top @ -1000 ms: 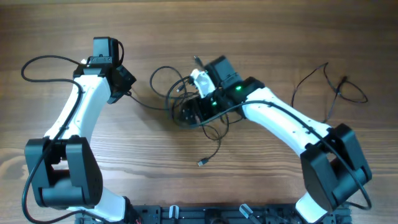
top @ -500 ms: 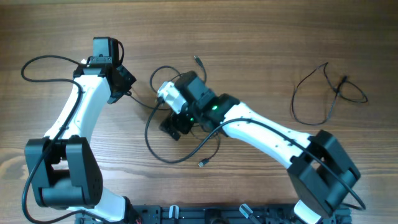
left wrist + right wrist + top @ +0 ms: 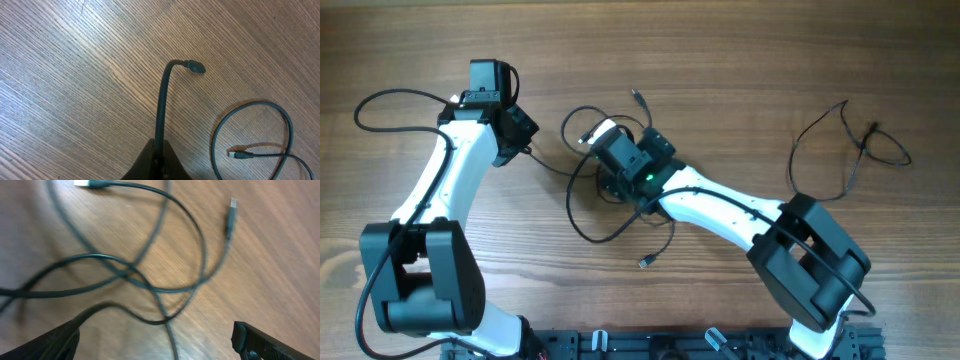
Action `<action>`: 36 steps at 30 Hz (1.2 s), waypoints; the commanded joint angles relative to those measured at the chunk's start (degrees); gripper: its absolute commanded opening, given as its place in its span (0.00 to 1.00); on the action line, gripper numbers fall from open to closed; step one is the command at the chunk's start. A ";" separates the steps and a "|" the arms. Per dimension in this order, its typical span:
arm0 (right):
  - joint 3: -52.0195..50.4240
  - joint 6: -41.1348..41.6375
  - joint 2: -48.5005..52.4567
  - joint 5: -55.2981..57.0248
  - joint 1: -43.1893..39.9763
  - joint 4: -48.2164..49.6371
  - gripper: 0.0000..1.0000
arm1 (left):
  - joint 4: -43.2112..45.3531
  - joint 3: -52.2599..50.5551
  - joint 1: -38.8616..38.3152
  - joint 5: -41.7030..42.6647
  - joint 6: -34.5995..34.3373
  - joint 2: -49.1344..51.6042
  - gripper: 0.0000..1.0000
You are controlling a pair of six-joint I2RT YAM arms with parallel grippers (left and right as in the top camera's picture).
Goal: Untangle cables
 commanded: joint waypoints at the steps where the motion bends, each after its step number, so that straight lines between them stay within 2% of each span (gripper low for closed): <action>1: 0.35 2.75 1.18 -6.45 -2.69 -0.26 1.00 | 0.17 -0.35 -0.28 -0.94 -0.79 -0.39 0.05; 3: 0.42 3.63 1.16 -13.99 -3.63 -0.33 1.00 | 0.17 -0.35 -0.28 -0.94 -0.79 -0.39 0.05; 9: 3.93 4.68 -2.19 -16.24 -3.96 -2.16 0.99 | 0.17 -0.35 -0.28 -0.94 -0.79 -0.39 0.06; 14: 4.79 2.12 -6.71 -34.14 -3.96 -0.85 1.00 | 0.20 -0.35 -0.28 -0.94 -0.79 -0.39 0.06; 18: 4.76 2.05 -6.29 -36.28 -3.89 0.44 1.00 | 0.20 -0.35 -0.28 -0.94 -0.79 -0.39 0.06; 20: 4.74 -0.46 -5.66 -41.03 -3.48 0.50 1.00 | 0.20 -0.35 -0.28 -0.94 -0.79 -0.39 0.05; 21: 4.74 -1.03 -5.44 -42.64 -3.26 0.48 0.99 | 0.20 -0.35 -0.28 -0.94 -0.79 -0.39 0.05; 23: 4.72 -0.87 -4.13 -45.62 -2.12 0.28 0.91 | 0.20 -0.35 -0.28 -0.94 -0.79 -0.39 0.05; 28: 4.55 -0.83 -0.72 -45.00 -0.68 -2.01 0.66 | 0.17 -0.35 -0.28 -0.94 -0.79 -0.39 0.06; 30: 4.35 -0.74 -0.17 -41.62 -0.74 -3.96 0.60 | 0.17 -0.35 -0.28 -0.94 -0.79 -0.39 0.06; 36: 4.20 -0.74 0.00 -28.24 -0.79 -12.81 0.61 | 0.17 -0.35 -0.28 -0.94 -0.79 -0.39 0.06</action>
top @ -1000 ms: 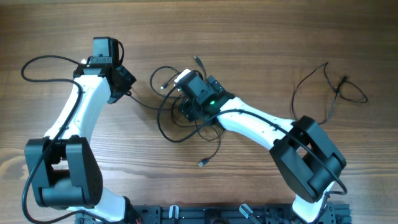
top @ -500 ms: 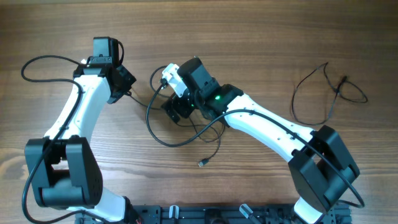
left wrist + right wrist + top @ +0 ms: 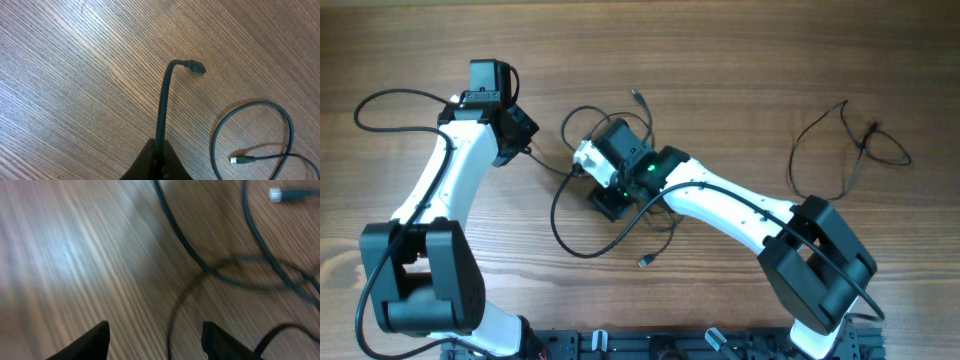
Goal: Untangle cables
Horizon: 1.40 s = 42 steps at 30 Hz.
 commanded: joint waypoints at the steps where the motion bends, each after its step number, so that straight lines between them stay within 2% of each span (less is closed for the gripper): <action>1: 0.26 -0.20 1.25 7.19 -0.24 -2.45 0.61 | 0.17 -0.35 -0.28 -0.94 -0.79 -0.39 0.06; 9: 0.15 -0.35 1.25 7.58 -0.24 -6.51 0.60 | 0.15 -0.35 -0.26 -0.94 -0.79 -0.39 0.06; 11: 0.15 -0.13 1.25 4.87 -0.24 -8.24 0.45 | 0.15 -0.35 -0.28 -0.96 -0.79 -0.39 0.06; 14: -1.01 -0.22 1.27 3.48 -0.22 -8.79 0.46 | 0.15 -0.35 -0.26 -0.94 -0.79 -0.39 0.06; 15: -1.86 -0.35 1.27 3.50 -0.24 -8.15 0.50 | 0.15 -0.35 -0.26 -0.94 -0.79 -0.39 0.06; 17: -2.47 -0.31 1.27 3.52 -0.24 -7.43 0.48 | 0.15 -0.35 -0.26 -0.96 -0.79 -0.39 0.06; 18: -2.47 -0.28 1.27 3.54 -0.24 -7.13 0.42 | 0.17 -0.35 -0.26 -0.94 -0.79 -0.39 0.06; 19: -2.45 -0.15 1.25 3.69 -0.24 -6.47 0.27 | 0.15 -0.35 -0.28 -0.94 -0.79 -0.39 0.06; 20: -2.36 -0.17 1.25 3.65 -0.24 -6.21 0.18 | 0.15 -0.35 -0.26 -0.94 -0.79 -0.39 0.06; 22: -2.21 -0.13 1.22 2.27 -0.17 -6.19 0.04 | 0.15 -0.35 -0.28 -0.94 -0.79 -0.39 0.06; 27: 1.36 0.48 0.33 -11.30 -0.20 -6.95 0.04 | 0.15 -0.35 -0.28 -0.96 -0.79 -0.39 0.06; 30: 3.54 -0.68 -3.89 -17.86 -0.20 -6.88 0.04 | 0.15 -0.35 -0.26 -0.94 -0.79 -0.39 0.06; 36: 4.57 -2.32 -19.15 -16.39 -0.28 -4.17 0.04 | 0.17 -0.35 -0.28 -0.94 -0.79 -0.39 0.06; 37: 4.57 -2.32 -21.97 -13.81 -0.31 -3.85 0.04 | 0.17 -0.35 -0.28 -0.94 -0.79 -0.39 0.08; 39: 4.57 -2.27 -25.40 -9.90 -0.31 -3.65 0.04 | 0.17 -0.35 -0.28 -0.87 -0.79 -0.37 0.24; 40: 4.57 -2.27 -26.75 -8.52 -0.31 -3.65 0.04 | 0.17 -0.35 -0.28 -0.17 -0.79 -0.37 0.47; 42: 4.57 -2.01 -28.48 -8.07 -0.31 -3.63 0.04 | 0.26 -0.35 -0.28 1.64 -0.76 -0.28 0.74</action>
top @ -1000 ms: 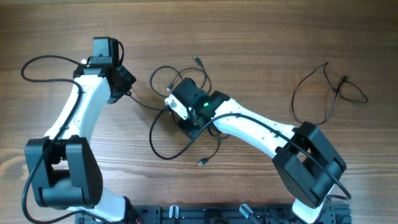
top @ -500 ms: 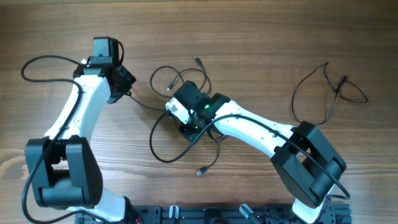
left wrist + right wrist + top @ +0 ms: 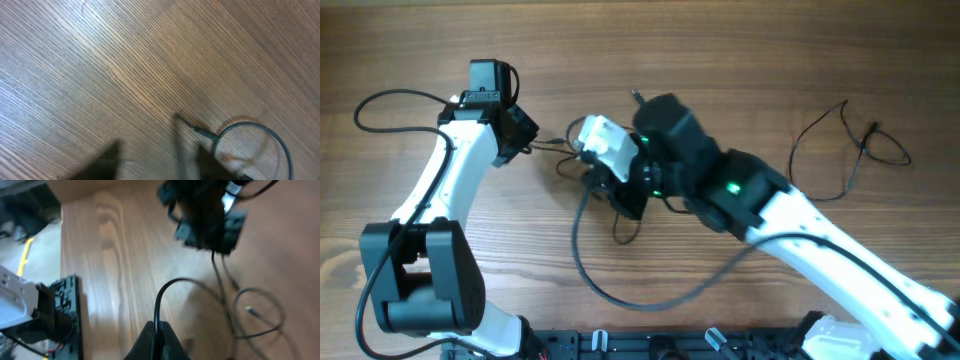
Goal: Untangle cables
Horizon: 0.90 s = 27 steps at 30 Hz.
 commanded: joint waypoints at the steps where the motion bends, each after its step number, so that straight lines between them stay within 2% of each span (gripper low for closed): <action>1: 0.72 -0.39 -2.45 3.34 -0.31 0.00 0.04 | 0.39 -0.35 -0.28 2.27 -0.31 -0.13 0.79; 4: 0.72 -0.37 -2.54 3.54 -0.33 0.00 0.04 | 1.09 -0.35 -0.26 7.04 0.04 0.72 0.98; 6: 0.72 0.00 -2.54 4.55 -0.76 0.85 0.04 | 2.16 -0.35 -0.26 11.28 3.28 1.46 0.99; 8: 0.72 3.74 -2.56 4.46 -2.19 3.76 0.04 | 3.06 -0.35 -0.26 13.42 4.98 2.45 0.98; 10: 0.72 5.18 -2.86 1.05 -3.48 7.39 0.04 | 3.58 -0.35 -0.28 13.42 4.90 3.63 0.83; 12: 0.72 5.05 -3.43 -5.22 -4.61 10.75 0.04 | 4.33 -0.35 -0.26 14.08 4.87 5.22 0.55; 15: 0.72 5.70 -5.05 -11.47 -6.43 16.28 0.04 | 5.25 -0.35 -0.28 14.71 3.96 7.04 0.22; 17: 0.72 5.70 -6.54 -11.61 -7.45 17.79 0.04 | 5.62 -0.35 -0.26 14.69 3.98 7.37 0.08; 18: 0.72 5.73 -7.32 -11.61 -7.89 18.32 0.04 | 5.62 -0.35 -0.26 14.64 4.00 7.37 0.04; 27: 0.72 5.51 -18.97 -11.13 -12.39 31.15 0.04 | 6.27 -0.35 -0.26 12.92 4.00 7.93 0.04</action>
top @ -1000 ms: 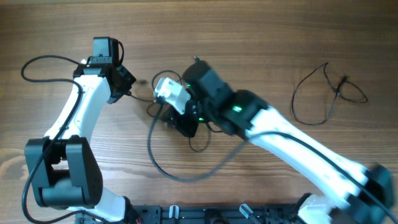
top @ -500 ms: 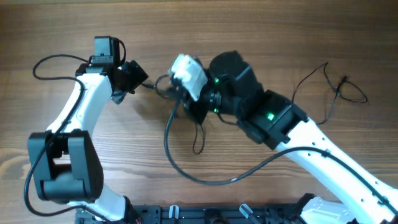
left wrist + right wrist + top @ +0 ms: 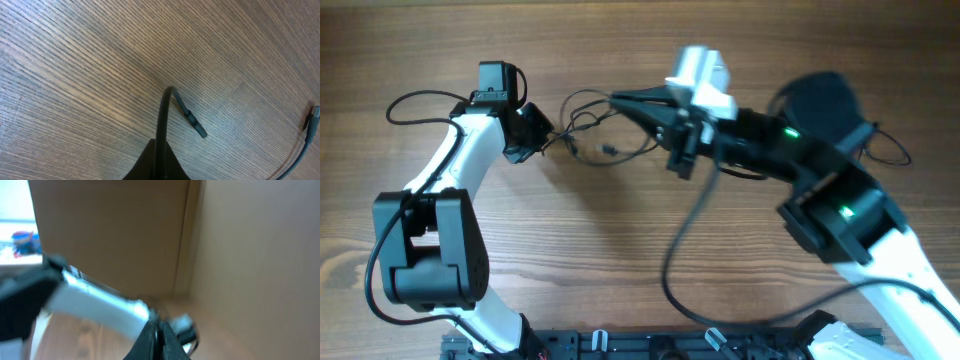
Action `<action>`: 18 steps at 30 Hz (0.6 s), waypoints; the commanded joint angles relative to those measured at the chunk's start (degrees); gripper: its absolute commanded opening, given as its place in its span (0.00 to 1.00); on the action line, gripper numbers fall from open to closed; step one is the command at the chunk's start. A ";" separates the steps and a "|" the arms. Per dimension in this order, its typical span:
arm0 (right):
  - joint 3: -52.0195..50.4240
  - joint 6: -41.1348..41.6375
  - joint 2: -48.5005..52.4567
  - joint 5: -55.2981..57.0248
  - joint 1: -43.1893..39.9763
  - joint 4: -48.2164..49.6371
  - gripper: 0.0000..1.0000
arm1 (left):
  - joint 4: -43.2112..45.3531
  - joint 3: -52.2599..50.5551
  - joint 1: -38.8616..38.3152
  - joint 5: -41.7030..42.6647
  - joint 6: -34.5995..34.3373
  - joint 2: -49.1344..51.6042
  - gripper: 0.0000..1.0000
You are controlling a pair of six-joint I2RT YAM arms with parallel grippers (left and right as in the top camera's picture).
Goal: Untangle cables
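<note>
A small tangle of black cables (image 3: 588, 132) lies on the wooden table between the arms. My left gripper (image 3: 535, 140) sits low at the tangle's left side and is shut on a black cable (image 3: 161, 117). That cable's plug end (image 3: 199, 131) curls down onto the wood. My right gripper (image 3: 620, 98) is raised high above the table, pointing left, shut on a thin black cable (image 3: 159, 336). A long loop of cable (image 3: 668, 262) hangs from it toward the near edge. The right wrist view is blurred.
A separate thin cable (image 3: 865, 140) lies at the far right of the table (image 3: 470, 250), partly under the right arm. A loose connector (image 3: 313, 114) shows at the right edge of the left wrist view. The left arm's own cable (image 3: 415, 102) arcs at the far left.
The right arm has risen higher and swung to the far right with its cable. The tangle is now smaller and nearer the far edge. The left gripper has shifted slightly right, still shut.
My right gripper was open over the tangle at mid table while the left held a cable end. Then it was open low at the tangle's left. Then it was shut on a cable and lifted, and now stands higher with a long loop hanging.
</note>
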 commanded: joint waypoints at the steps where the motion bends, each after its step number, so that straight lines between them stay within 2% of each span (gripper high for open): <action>1: 0.76 0.17 -4.94 -0.81 -1.20 4.24 0.04 | 0.59 -0.35 -0.26 -0.76 0.04 1.49 0.04; 5: 0.76 -1.79 -8.15 4.28 -2.54 11.10 0.04 | 1.25 -0.35 -0.26 -0.79 0.04 2.62 0.04; 9: 0.76 -2.84 -10.01 17.16 -2.99 16.92 0.04 | 1.68 -0.35 -0.26 -0.79 0.04 3.19 0.04; 12: 0.90 -4.59 -10.56 21.79 -2.99 19.26 0.04 | 1.70 -0.35 -0.26 -2.14 0.02 3.19 0.04; 16: 1.05 -4.48 -10.54 24.00 -2.99 17.38 0.04 | 2.01 -0.35 -0.26 -2.62 0.04 3.19 0.04; 18: 1.18 -4.50 -10.54 28.94 -3.30 13.25 0.04 | 1.97 -0.35 -0.26 -5.40 0.00 3.19 0.04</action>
